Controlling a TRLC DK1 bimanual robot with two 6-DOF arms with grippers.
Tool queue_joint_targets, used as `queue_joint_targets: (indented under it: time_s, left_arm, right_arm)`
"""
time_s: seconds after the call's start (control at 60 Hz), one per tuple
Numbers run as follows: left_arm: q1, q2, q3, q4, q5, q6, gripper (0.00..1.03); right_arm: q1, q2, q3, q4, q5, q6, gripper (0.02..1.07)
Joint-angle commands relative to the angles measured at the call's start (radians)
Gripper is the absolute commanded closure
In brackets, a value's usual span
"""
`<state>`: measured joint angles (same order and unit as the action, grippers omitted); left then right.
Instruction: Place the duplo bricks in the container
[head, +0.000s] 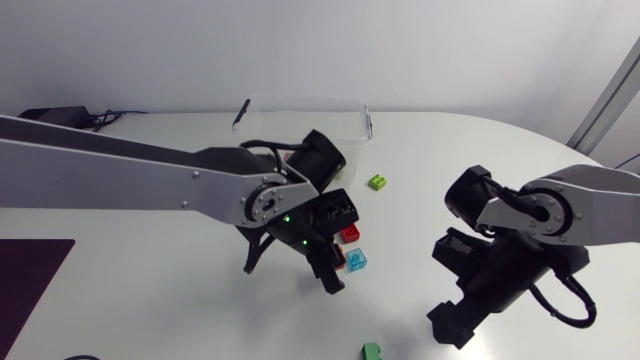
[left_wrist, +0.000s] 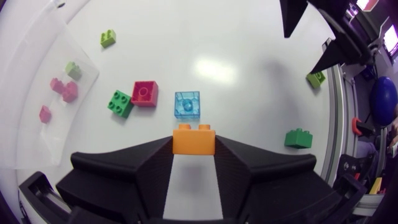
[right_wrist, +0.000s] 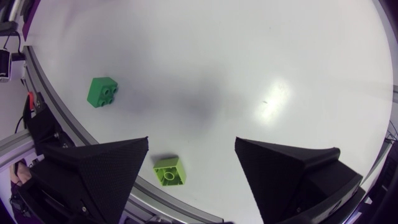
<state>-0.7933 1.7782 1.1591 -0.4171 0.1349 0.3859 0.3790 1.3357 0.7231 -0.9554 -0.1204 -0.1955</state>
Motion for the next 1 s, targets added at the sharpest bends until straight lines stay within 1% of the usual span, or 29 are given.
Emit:
queue_joint_targets:
  time_s: [0.0,0.083,0.25,0.417,0.6,0.65,0.717,0.833,0.983]
  left_arm:
    - [0.022,-0.071,0.065,-0.026,0.012,-0.013,0.90]
    - [0.052,-0.105,0.120,-0.060,0.012,-0.019,0.90]
    - [0.121,-0.120,0.241,-0.095,0.019,-0.042,0.90]
    - [0.152,-0.109,0.317,-0.104,0.019,-0.056,0.90]
    - [0.201,-0.080,0.445,-0.114,0.019,-0.096,0.90]
    - [0.210,-0.062,0.481,-0.115,0.019,-0.108,0.90]
    - [0.224,-0.043,0.524,-0.115,0.017,-0.125,0.90]
    - [0.236,-0.005,0.594,-0.115,0.017,-0.148,0.90]
    - [0.244,0.026,0.648,-0.118,0.015,-0.165,0.90]
  right_arm:
    - [0.011,0.040,-0.021,-0.016,0.022,-0.019,0.07]
    - [0.041,0.066,-0.007,-0.043,0.033,-0.018,0.07]
    - [0.080,0.122,0.007,-0.088,0.056,-0.015,0.07]
    - [0.089,0.174,0.010,-0.102,0.070,-0.015,0.07]
    - [0.127,0.220,0.013,-0.105,0.068,-0.002,0.07]
    - [0.136,0.238,0.015,-0.106,0.065,0.010,0.07]
    - [0.159,0.252,0.015,-0.105,0.062,0.019,0.10]
    - [0.167,0.293,0.016,-0.108,0.062,0.031,0.10]
    - [0.170,0.330,0.016,-0.108,0.062,0.036,0.10]
